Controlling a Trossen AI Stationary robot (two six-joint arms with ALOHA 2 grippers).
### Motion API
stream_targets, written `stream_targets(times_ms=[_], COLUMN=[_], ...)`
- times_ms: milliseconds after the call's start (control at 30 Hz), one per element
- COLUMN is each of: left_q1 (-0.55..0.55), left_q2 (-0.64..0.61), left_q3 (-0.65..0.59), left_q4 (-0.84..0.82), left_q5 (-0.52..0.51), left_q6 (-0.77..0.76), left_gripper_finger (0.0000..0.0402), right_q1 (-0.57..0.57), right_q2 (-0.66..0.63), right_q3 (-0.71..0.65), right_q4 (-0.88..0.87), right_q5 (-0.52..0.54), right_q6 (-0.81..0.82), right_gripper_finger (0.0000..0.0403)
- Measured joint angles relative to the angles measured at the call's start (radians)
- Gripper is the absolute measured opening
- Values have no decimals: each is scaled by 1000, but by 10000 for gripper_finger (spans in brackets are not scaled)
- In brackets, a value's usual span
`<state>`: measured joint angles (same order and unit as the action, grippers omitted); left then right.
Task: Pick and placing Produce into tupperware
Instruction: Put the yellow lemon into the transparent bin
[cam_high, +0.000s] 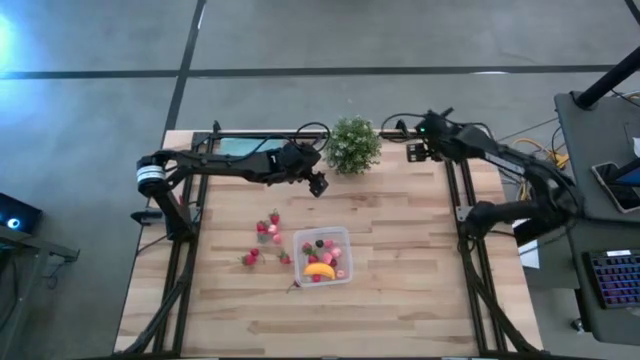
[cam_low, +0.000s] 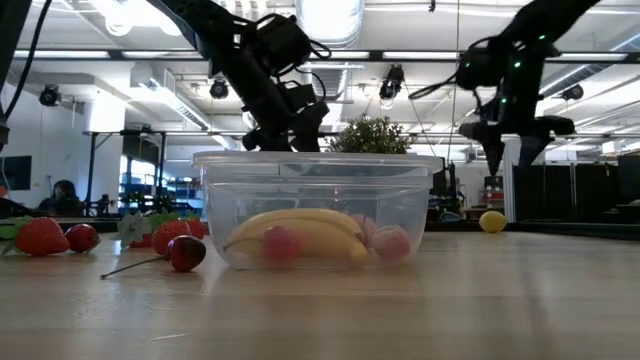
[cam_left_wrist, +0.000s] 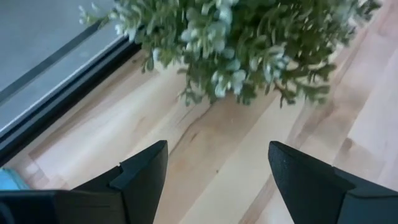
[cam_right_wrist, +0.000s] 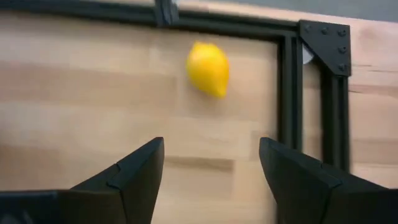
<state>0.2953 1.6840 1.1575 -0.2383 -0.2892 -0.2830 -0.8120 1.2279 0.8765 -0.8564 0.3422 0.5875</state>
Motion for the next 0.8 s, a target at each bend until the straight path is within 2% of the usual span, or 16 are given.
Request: stream_targets(times_ms=[100, 233, 367, 500, 800], left_q1=[9, 31, 55, 63, 66], left_q2=[0, 0, 0, 0, 0], left_q3=[0, -1, 0, -1, -1], left_q4=[-18, -16, -12, -11, 2], left_q5=[1, 9, 29, 44, 44], left_q6=[0, 0, 0, 0, 1], left_gripper_finger=[264, 264, 264, 264, 264], right_q1=[0, -46, -111, -168, -173], right_q2=[84, 197, 288, 321, 356], right_q3=[47, 85, 97, 103, 196], right_q4=[-21, -19, -27, -33, -37], right_q5=[-20, -156, -163, -166, -96], right_q6=[-35, -28, -71, -76, -9], right_gripper_finger=[254, 247, 245, 244, 242])
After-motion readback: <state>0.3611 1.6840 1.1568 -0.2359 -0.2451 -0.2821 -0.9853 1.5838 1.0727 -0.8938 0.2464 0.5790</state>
